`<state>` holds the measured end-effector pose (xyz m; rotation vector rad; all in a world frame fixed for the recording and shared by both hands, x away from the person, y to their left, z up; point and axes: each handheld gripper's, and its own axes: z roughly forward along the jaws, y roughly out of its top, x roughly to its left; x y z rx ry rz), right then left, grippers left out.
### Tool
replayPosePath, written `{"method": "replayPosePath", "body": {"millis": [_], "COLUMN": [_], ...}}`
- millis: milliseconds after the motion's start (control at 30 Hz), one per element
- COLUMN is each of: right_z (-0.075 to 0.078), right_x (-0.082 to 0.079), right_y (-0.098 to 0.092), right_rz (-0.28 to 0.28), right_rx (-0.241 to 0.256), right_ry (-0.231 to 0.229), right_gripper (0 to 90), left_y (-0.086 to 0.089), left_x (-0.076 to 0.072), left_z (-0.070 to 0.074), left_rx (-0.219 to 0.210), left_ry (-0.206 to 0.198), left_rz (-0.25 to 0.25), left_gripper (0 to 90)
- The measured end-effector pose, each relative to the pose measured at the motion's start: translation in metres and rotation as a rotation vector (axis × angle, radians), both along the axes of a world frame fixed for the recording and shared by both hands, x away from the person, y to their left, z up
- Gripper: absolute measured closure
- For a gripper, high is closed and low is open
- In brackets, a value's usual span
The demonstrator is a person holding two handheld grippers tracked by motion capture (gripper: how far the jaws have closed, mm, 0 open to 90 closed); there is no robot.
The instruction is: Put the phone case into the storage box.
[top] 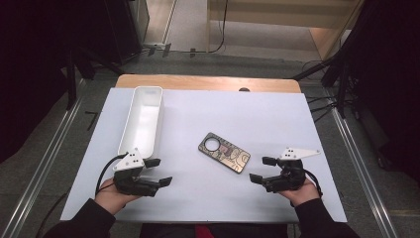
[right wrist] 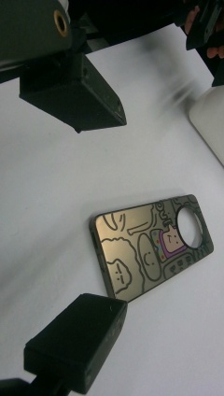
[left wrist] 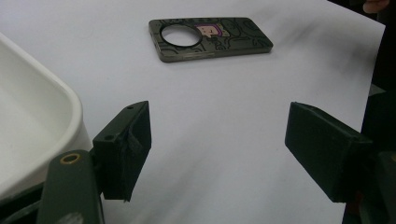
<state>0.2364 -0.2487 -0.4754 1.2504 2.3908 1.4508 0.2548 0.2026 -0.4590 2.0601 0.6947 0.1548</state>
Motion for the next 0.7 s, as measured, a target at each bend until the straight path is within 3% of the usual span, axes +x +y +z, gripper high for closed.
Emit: {"method": "replayPosePath", "body": {"millis": [700], "right_z": [0.002], "right_x": [0.017], "right_y": [0.006], "right_rz": [0.013], "right_rx": [-0.010], "right_ry": [0.011], "right_gripper": [10.4], "left_y": [-0.002], "left_x": [0.000], "left_z": [0.000], "left_rx": [-0.014], "left_ry": [-0.001], "left_rz": [-0.032], "left_gripper": [18.7]}}
